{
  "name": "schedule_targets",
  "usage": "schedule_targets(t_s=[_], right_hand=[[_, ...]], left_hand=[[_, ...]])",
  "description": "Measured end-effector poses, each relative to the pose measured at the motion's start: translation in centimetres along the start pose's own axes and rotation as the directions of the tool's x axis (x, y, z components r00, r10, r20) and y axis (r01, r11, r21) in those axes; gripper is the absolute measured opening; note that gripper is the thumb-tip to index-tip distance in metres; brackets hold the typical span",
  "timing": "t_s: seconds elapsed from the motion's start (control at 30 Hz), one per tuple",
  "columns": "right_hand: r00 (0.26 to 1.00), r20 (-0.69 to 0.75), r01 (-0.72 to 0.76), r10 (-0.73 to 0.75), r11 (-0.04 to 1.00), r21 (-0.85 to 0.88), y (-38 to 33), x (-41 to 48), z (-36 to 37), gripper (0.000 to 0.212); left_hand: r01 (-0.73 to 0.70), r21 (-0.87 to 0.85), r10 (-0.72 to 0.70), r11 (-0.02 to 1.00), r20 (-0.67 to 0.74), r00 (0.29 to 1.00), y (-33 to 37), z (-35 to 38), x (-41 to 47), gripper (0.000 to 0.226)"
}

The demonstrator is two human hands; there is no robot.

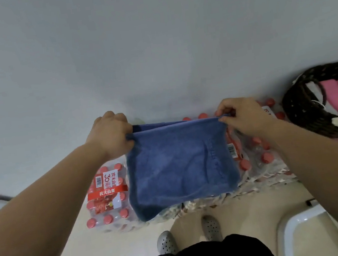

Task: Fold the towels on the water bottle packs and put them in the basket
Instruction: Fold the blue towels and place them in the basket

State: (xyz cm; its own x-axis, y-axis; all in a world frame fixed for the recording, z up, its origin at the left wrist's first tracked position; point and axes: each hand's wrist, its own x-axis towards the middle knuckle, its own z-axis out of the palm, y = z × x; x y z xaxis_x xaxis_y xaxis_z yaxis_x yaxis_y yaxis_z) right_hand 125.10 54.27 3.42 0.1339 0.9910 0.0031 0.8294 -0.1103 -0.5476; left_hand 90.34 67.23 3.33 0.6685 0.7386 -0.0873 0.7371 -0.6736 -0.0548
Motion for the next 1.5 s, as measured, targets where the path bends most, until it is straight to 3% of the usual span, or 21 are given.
schedule_targets(t_s=[0.1, 0.2, 0.4, 0.53, 0.63, 0.7, 0.8, 1.03, 1.1, 1.23, 1.3, 1.37, 1.43, 1.5], right_hand=[[0.997, 0.036, 0.067, -0.065, 0.997, -0.034, -0.7, -1.4, -2.0, 0.026], [0.991, 0.055, 0.126, -0.123, 0.990, -0.058, -1.1, -3.0, -3.9, 0.016], [0.985, 0.134, 0.117, -0.109, 0.992, -0.053, -1.3, -6.5, -7.9, 0.022], [0.962, 0.221, 0.181, -0.160, 0.981, -0.077, -1.6, -9.3, -10.6, 0.013], [0.939, 0.271, 0.247, -0.210, 0.963, -0.108, -1.4, -11.0, -12.1, 0.010], [0.923, 0.299, 0.291, -0.240, 0.947, -0.137, -1.3, -11.8, -12.9, 0.009], [0.902, 0.351, 0.318, -0.251, 0.936, -0.147, -1.3, -12.7, -13.6, 0.007], [0.901, 0.361, 0.281, -0.239, 0.957, -0.067, -2.0, -12.6, -12.8, 0.019], [0.905, 0.361, 0.271, -0.225, 0.959, -0.081, -2.5, -12.0, -12.4, 0.027], [0.919, 0.355, 0.243, -0.173, 0.956, -0.162, -3.0, -9.8, -10.4, 0.019], [0.940, 0.318, 0.196, -0.125, 0.960, -0.201, -2.9, -8.1, -8.7, 0.017], [0.969, 0.246, 0.059, -0.016, 0.984, -0.166, -2.2, -6.2, -6.7, 0.012], [0.964, 0.196, -0.196, 0.179, 0.978, 0.068, -1.5, -4.5, -4.7, 0.010], [0.901, 0.225, -0.431, 0.370, 0.824, 0.369, -1.4, -3.2, -2.8, 0.012]], left_hand=[[-0.047, -0.123, 0.046, 0.991, -0.013, 0.999, -0.3, -1.7, -1.9, 0.027], [-0.001, -0.261, 0.003, 0.965, 0.006, 1.000, 0.3, -3.7, -4.1, 0.019], [0.051, -0.584, -0.156, 0.810, -0.131, 0.979, 3.4, -8.2, -8.7, 0.017], [0.010, -0.703, -0.173, 0.711, -0.161, 0.972, 6.1, -11.1, -11.3, 0.016], [0.001, -0.695, -0.138, 0.719, -0.141, 0.980, 7.8, -12.6, -13.3, 0.019], [0.032, -0.631, -0.122, 0.775, -0.099, 0.988, 8.6, -12.9, -14.4, 0.005], [0.082, -0.522, -0.120, 0.849, -0.039, 0.992, 9.8, -12.8, -15.7, 0.016], [0.232, -0.492, -0.303, 0.839, -0.068, 0.951, 11.0, -11.7, -16.9, 0.026], [0.284, -0.490, -0.326, 0.824, 0.001, 0.945, 11.0, -11.3, -16.8, 0.028], [0.348, -0.315, -0.373, 0.883, -0.023, 0.927, 10.1, -9.3, -14.6, 0.018], [0.391, -0.296, -0.422, 0.872, -0.048, 0.905, 9.3, -7.9, -12.9, 0.011], [0.466, -0.356, -0.516, 0.810, -0.053, 0.855, 8.7, -6.7, -11.1, 0.010], [0.544, -0.494, -0.631, 0.678, -0.012, 0.776, 8.2, -5.7, -9.2, 0.006], [0.586, -0.670, -0.710, 0.456, 0.124, 0.693, 7.6, -4.5, -7.0, 0.005]])
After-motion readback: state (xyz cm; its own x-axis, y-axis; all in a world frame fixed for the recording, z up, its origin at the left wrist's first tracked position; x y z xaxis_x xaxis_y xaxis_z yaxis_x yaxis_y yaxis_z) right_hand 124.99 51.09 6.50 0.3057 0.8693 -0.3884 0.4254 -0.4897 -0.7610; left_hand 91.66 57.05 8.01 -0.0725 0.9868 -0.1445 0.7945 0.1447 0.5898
